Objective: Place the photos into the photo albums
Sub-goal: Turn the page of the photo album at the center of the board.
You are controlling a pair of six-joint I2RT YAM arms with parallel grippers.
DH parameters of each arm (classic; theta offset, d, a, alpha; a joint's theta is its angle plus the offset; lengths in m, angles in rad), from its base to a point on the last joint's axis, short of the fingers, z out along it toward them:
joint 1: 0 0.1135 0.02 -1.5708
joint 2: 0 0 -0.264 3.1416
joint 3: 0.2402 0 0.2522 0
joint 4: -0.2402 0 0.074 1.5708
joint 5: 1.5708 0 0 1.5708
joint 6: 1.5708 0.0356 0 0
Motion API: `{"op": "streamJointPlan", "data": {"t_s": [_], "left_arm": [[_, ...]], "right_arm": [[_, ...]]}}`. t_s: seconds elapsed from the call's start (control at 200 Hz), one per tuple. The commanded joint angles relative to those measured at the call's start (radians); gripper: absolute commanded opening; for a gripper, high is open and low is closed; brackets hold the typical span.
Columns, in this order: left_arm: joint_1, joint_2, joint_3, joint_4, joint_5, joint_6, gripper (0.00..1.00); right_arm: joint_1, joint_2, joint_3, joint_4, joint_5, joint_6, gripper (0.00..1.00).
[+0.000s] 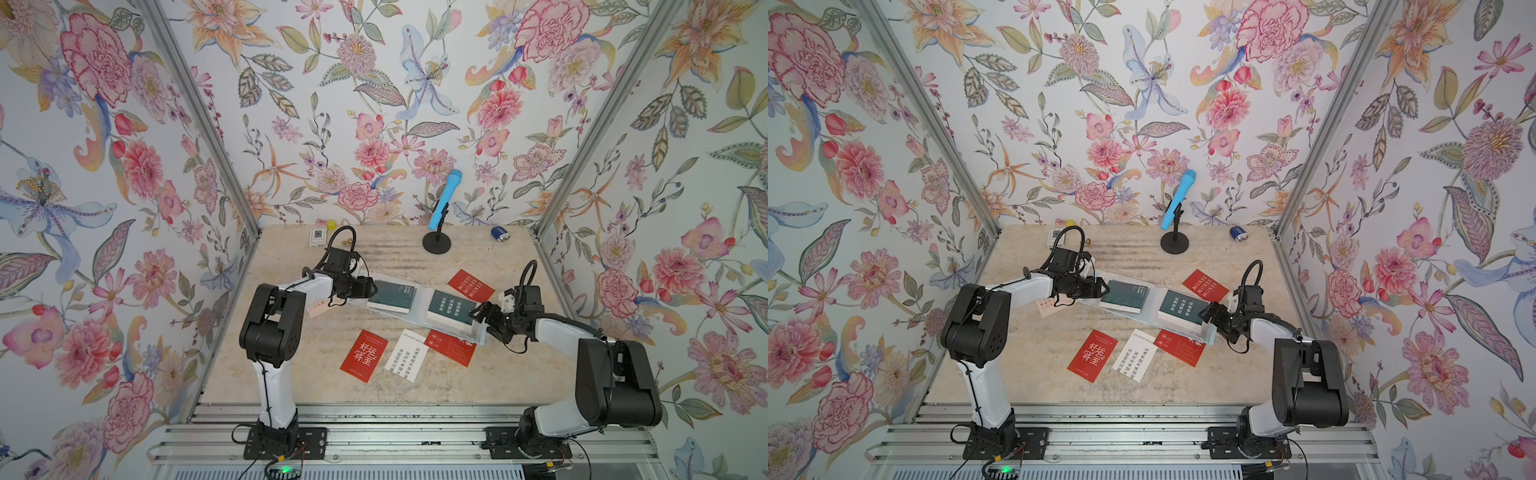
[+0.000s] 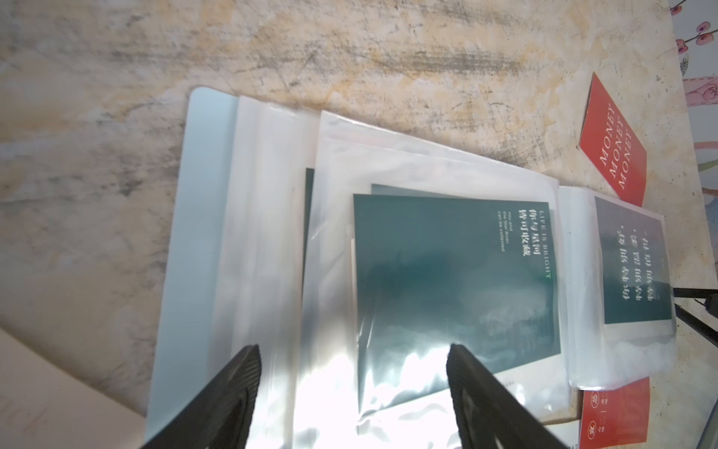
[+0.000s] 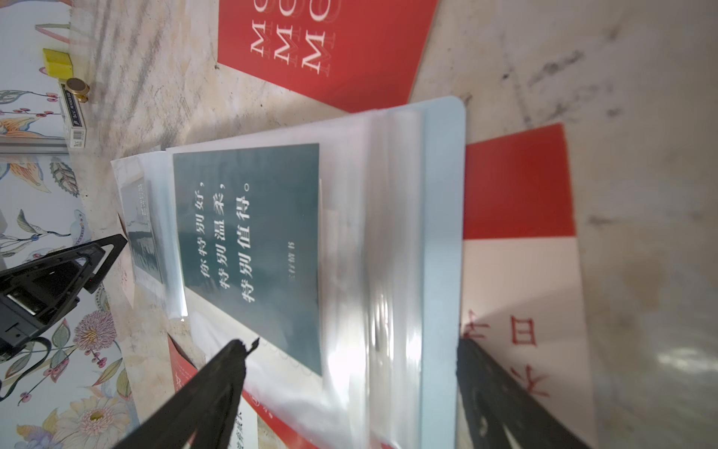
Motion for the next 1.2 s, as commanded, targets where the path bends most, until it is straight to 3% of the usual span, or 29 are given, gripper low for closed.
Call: {"op": "streamJointPlan", "data": {"t_s": [0.0, 0.18, 0.415, 0.726, 1.196], "left_arm": [[-0.001, 0.034, -0.005, 0.021, 0.035, 0.002, 0.79], [-0.006, 0.038, -0.033, 0.061, 0.081, -0.032, 0.79], [-0.029, 0.056, -0.080, 0.201, 0.298, -0.162, 0.77], [-0.112, 0.038, -0.078, 0.377, 0.449, -0.326, 0.77], [-0.243, 0.039, 0.087, 0.396, 0.447, -0.414, 0.77]], "right_arm": [[0.010, 0.053, -0.002, 0.016, 0.006, 0.000, 0.87], [0.010, 0.088, 0.008, 0.027, -0.004, -0.011, 0.87], [0.010, 0.111, 0.024, 0.040, -0.020, -0.009, 0.87], [0.008, 0.133, 0.035, 0.050, -0.048, -0.011, 0.87], [-0.043, 0.067, 0.010, 0.059, -0.112, 0.000, 0.87]]}}
